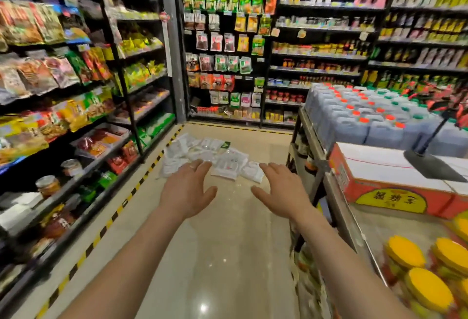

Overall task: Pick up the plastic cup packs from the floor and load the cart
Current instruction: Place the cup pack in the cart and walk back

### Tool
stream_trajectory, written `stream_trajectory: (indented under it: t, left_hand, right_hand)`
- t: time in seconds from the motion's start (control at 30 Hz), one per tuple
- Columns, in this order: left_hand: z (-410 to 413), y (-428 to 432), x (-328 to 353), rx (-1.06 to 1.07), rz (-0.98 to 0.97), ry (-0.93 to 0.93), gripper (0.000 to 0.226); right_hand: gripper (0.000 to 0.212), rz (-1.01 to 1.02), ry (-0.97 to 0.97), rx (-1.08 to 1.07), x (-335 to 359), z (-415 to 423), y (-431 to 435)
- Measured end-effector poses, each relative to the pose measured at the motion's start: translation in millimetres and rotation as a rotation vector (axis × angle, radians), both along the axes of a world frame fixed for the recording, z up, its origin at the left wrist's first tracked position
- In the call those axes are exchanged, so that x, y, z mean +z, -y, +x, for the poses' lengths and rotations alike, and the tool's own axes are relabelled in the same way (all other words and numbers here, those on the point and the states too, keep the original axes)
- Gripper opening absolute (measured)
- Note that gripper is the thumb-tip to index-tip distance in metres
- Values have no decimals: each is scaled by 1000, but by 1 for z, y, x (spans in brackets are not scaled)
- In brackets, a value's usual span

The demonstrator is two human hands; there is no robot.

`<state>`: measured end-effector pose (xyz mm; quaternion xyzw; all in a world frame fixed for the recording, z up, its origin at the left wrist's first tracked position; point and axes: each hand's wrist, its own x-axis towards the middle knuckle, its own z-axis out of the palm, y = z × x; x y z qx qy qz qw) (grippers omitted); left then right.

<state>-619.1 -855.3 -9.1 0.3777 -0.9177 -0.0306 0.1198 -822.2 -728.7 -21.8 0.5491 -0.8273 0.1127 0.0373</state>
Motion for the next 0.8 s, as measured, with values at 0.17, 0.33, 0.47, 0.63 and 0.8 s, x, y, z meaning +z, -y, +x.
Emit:
stream_trajectory:
  t: [0.17, 0.33, 0.47, 0.63, 0.8]
  left_hand:
    - [-40, 121, 10, -66, -18, 71, 69]
    - [-96, 222, 3, -132, -12, 80, 68]
    - [-152, 306, -21, -172, -20, 90, 67]
    - [-242, 424, -51, -163, 12, 130, 68]
    - [-325, 526, -54, -158, 55, 122, 66]
  right_hand:
    - [70, -24, 58, -78, -3, -24, 112]
    - [69, -26, 105, -137, -15, -68, 205]
    - [69, -15, 113, -169, -39, -123, 282]
    - [68, -7, 160, -191, -68, -217, 394]
    - [67, 43, 207, -191, -76, -296, 499]
